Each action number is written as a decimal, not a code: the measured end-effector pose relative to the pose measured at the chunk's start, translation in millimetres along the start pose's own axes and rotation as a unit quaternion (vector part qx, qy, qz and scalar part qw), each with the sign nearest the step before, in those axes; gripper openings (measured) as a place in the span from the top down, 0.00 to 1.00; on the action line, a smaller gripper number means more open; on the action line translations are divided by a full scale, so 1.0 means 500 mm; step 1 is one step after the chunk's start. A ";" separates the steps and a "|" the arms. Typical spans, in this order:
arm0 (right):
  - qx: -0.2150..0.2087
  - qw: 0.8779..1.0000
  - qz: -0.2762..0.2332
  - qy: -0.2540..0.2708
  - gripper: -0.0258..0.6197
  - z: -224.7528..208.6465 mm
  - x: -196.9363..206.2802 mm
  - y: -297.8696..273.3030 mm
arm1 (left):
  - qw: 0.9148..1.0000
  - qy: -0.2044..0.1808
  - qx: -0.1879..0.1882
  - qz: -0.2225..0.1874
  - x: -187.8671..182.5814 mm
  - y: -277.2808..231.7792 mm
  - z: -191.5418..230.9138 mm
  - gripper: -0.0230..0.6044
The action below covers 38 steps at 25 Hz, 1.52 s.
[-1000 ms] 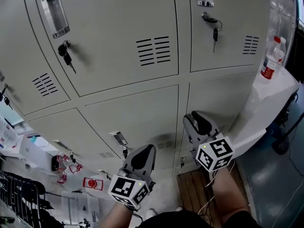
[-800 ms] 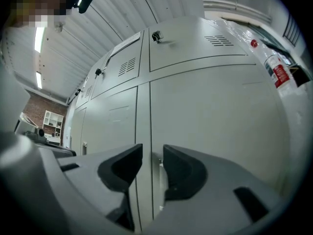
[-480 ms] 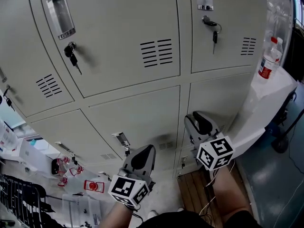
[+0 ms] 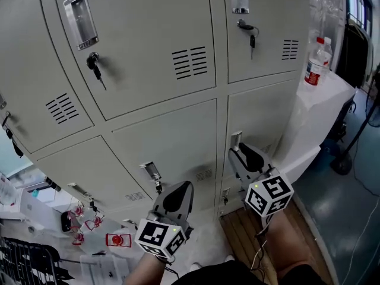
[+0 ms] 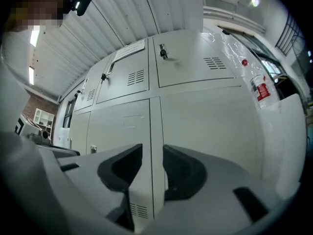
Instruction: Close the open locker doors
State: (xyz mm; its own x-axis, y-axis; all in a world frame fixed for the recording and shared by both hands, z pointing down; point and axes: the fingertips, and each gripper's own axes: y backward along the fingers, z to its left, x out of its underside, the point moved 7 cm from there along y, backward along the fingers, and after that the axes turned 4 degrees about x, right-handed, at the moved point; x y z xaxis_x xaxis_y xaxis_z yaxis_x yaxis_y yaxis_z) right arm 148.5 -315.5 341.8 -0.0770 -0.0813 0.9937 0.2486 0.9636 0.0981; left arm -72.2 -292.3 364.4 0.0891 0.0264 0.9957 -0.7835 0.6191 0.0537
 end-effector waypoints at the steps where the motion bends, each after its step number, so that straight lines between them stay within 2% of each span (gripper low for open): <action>1: 0.003 1.000 0.001 0.001 0.77 0.007 0.000 0.014 | 1.000 0.001 0.008 0.001 0.002 0.005 -0.005 0.96; 4: -0.005 1.000 0.011 0.008 0.78 0.036 0.003 0.062 | 0.999 0.005 0.034 0.005 0.009 0.021 -0.020 0.96; 8: 0.021 0.999 0.019 0.024 0.96 0.076 0.010 0.136 | 0.997 0.011 0.074 0.009 0.018 0.042 -0.041 0.96; 16: 0.080 0.995 0.014 0.055 0.96 0.129 0.000 0.295 | 0.988 0.018 0.150 0.023 0.037 0.065 -0.128 0.96; 21: 0.093 0.994 0.009 0.049 0.96 0.129 -0.011 0.385 | 0.985 0.018 0.169 0.024 0.038 0.083 -0.204 0.96; 28: 0.081 0.995 0.015 0.051 0.96 0.109 -0.013 0.527 | 0.989 0.020 0.146 0.023 0.054 0.123 -0.349 0.96; 38: -0.007 0.999 0.022 0.023 0.96 0.097 -0.002 0.811 | 0.998 0.010 0.053 0.038 0.099 0.298 -0.643 0.96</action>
State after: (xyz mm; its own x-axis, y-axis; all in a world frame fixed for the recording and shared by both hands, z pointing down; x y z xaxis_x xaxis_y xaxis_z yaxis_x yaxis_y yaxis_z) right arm 202.3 87.8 378.0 -0.0213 -0.0500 0.9985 0.2646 0.9629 0.0539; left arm 13.0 53.6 397.2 0.0381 0.0854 0.9956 -0.8493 0.5277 -0.0128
